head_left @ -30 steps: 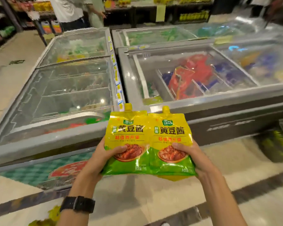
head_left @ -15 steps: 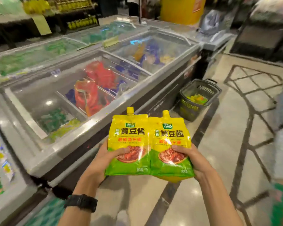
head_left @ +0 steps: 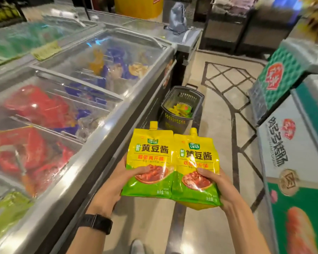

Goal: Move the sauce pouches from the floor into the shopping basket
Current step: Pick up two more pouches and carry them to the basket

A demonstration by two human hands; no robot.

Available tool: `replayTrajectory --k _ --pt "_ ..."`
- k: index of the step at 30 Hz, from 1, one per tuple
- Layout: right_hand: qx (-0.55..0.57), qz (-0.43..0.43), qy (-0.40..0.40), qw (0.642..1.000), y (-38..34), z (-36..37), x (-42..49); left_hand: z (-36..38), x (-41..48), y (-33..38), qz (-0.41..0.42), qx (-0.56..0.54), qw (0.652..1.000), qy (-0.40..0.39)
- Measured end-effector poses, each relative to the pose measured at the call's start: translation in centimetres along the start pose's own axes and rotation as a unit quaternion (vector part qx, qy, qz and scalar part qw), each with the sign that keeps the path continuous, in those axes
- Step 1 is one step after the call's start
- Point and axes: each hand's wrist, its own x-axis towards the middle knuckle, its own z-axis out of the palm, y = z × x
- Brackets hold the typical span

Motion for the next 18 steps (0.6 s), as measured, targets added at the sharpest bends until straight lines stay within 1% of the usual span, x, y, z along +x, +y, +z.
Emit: replayTrajectory --k 3,9,14,18 --pt "0.017 -0.012 0.006 1.000 -1.6 -0.3 2.5 0.5 3.9 1.4 -0.014 0.002 0.999 -0.031" --pt "0.037 -0.006 0.029 0.999 -4.2 -2.1 9.1 1.9 12.2 3.9 -0.044 0.032 0.997 -0.061" --pt "0.051 0.004 0.039 0.998 -7.2 -4.9 16.4 4.5 20.2 5.7 -0.054 0.049 0.996 -0.056" --pt "0.039 0.009 0.036 0.999 -11.0 -6.8 22.1 6.9 26.4 8.1 -0.034 0.053 0.996 -0.062"
